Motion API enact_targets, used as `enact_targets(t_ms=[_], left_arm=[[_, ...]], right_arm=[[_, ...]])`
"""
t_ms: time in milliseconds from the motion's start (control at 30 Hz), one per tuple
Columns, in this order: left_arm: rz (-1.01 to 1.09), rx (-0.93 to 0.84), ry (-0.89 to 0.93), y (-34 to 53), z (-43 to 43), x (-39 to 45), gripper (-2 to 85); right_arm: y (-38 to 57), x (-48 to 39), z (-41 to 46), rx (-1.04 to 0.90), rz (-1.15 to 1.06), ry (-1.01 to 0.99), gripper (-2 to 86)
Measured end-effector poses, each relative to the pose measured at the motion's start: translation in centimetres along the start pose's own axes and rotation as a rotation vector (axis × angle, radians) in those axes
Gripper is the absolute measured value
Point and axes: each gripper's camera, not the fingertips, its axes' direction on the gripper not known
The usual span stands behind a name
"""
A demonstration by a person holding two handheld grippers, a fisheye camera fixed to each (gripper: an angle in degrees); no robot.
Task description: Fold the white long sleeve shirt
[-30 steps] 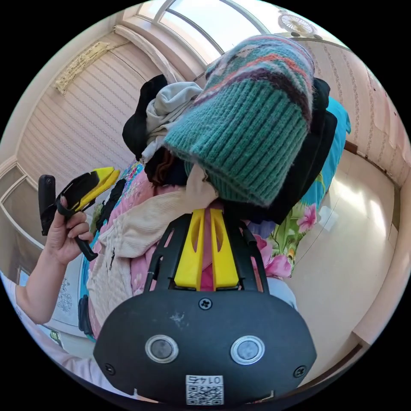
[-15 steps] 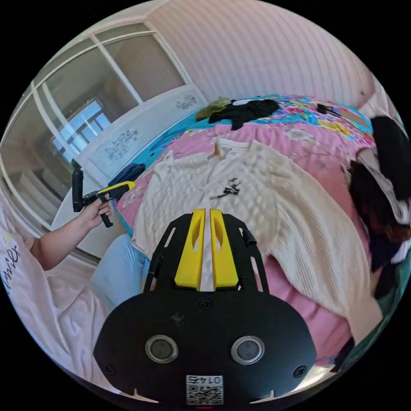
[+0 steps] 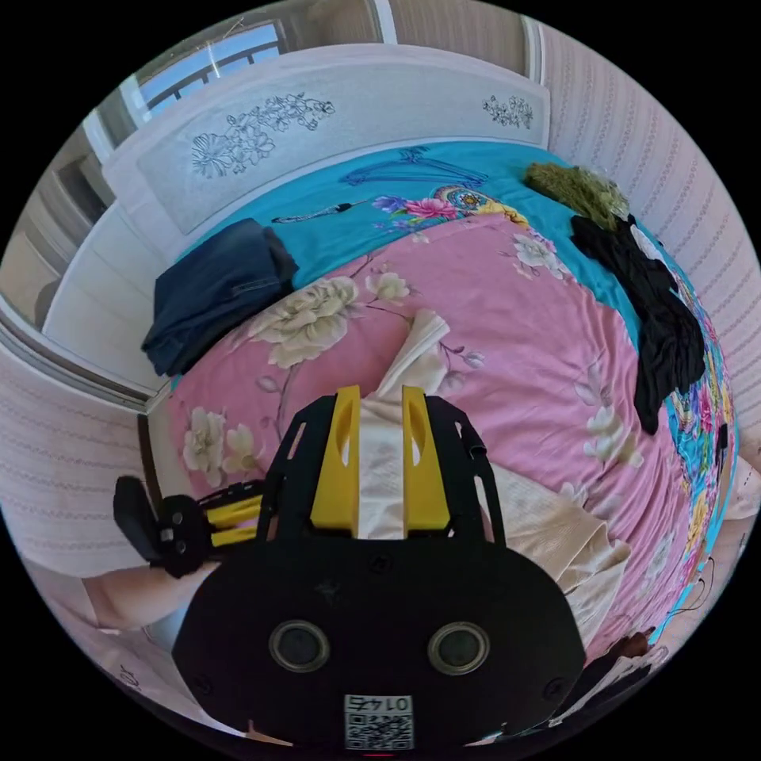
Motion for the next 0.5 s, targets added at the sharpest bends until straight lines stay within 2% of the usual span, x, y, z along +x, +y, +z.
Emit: enact_targets(t_ms=[133, 233, 300, 500], left_arm=[[-0.024, 0.017, 0.033, 0.4, -2.4, -2.9, 2.8], [-0.046, 0.026, 0.059, 0.5, -4.1, -4.9, 0.5], [-0.061, 0.053, 0.076, 0.8, -5.5, -6.0, -0.2], [-0.127, 0.206, 0.074, 3.1, -13.2, -8.9, -0.8]], right_arm=[[-6.0, 0.1, 5.4, -0.066, 0.088, 0.033, 9.6], [-8.5, -0.3, 7.5, -0.126, 0.096, 0.057, 5.2], [-9.2, -0.6, 7.2, -0.091, 0.072, 0.023, 2.0], [-11.1, -4.1, 3.1, 0.117, -0.089, -0.281, 0.8]])
